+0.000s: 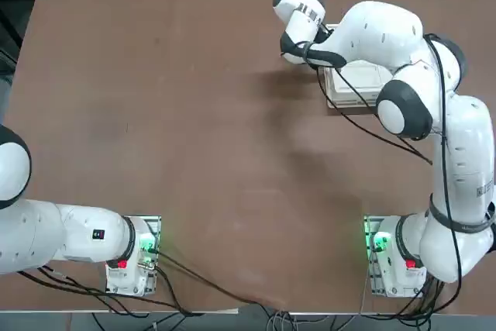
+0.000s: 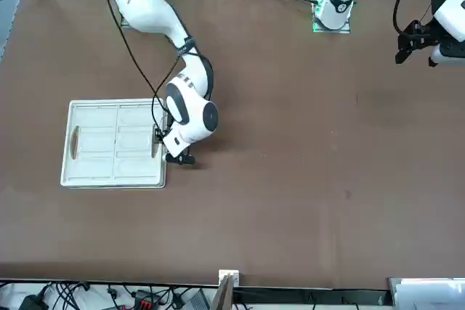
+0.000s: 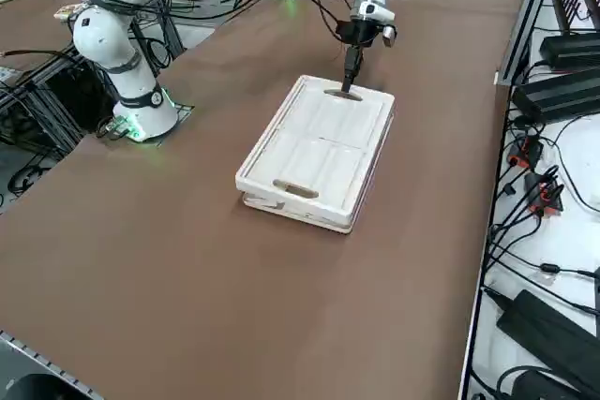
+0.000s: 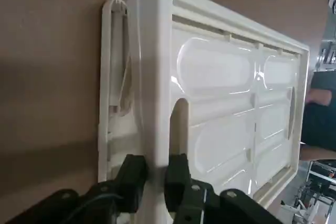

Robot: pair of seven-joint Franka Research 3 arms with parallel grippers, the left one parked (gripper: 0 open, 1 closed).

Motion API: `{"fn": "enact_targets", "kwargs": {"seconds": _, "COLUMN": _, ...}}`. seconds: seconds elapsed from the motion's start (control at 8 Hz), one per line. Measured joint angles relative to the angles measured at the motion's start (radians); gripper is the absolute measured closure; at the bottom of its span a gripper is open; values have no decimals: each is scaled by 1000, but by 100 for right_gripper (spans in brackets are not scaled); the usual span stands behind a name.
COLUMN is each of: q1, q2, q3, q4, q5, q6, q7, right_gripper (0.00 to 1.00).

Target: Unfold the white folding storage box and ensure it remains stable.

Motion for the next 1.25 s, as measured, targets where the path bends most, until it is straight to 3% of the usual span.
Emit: {"fn": "enact_targets", "kwargs": {"seconds": 1.25, "q1": 45, "q2": -3, "q3": -5, "q4": 130, "q5": -106, "q6": -177, "q7": 6, "right_gripper": 76}}
